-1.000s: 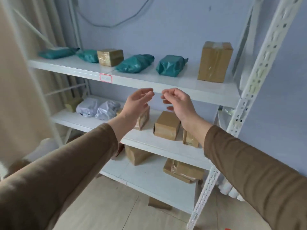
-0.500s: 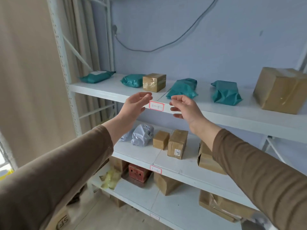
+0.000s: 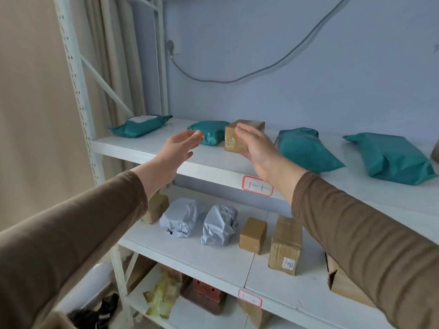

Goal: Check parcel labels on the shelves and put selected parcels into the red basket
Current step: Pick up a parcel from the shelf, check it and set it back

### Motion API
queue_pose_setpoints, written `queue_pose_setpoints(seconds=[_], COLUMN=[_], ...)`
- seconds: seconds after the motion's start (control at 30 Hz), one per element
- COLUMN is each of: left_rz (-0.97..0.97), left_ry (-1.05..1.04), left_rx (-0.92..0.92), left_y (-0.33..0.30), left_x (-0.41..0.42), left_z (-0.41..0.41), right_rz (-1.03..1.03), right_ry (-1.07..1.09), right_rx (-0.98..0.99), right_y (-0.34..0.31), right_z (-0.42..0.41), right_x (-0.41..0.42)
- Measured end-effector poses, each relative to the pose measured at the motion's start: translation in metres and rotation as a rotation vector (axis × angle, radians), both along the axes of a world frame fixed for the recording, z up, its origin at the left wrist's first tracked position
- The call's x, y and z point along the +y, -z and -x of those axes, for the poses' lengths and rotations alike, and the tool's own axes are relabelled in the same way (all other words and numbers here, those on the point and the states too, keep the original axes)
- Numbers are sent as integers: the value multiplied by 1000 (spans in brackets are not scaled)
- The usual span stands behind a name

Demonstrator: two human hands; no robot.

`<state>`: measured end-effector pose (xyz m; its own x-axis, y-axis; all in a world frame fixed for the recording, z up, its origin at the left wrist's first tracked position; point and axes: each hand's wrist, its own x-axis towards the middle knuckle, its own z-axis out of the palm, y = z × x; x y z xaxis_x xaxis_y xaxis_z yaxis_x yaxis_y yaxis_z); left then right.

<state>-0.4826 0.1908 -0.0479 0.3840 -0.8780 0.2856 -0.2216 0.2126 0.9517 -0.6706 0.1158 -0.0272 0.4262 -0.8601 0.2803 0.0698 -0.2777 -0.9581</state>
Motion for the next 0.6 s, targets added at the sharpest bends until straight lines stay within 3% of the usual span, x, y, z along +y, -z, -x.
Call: queue_pose_setpoints(seconds=[0.27,0.6], left_rz=[-21,-265], left_ry=[69,137], left_rx=[-42,-74], left_y=[-9,-21], left_x=[-87,-234], left_z=[-96,-192], right_rz=[-105,-317], right_ry=[61,423], right_rx=[35,193], right_y=[-6,-17], right_z=[-109,-209], right_x=[-61,-138])
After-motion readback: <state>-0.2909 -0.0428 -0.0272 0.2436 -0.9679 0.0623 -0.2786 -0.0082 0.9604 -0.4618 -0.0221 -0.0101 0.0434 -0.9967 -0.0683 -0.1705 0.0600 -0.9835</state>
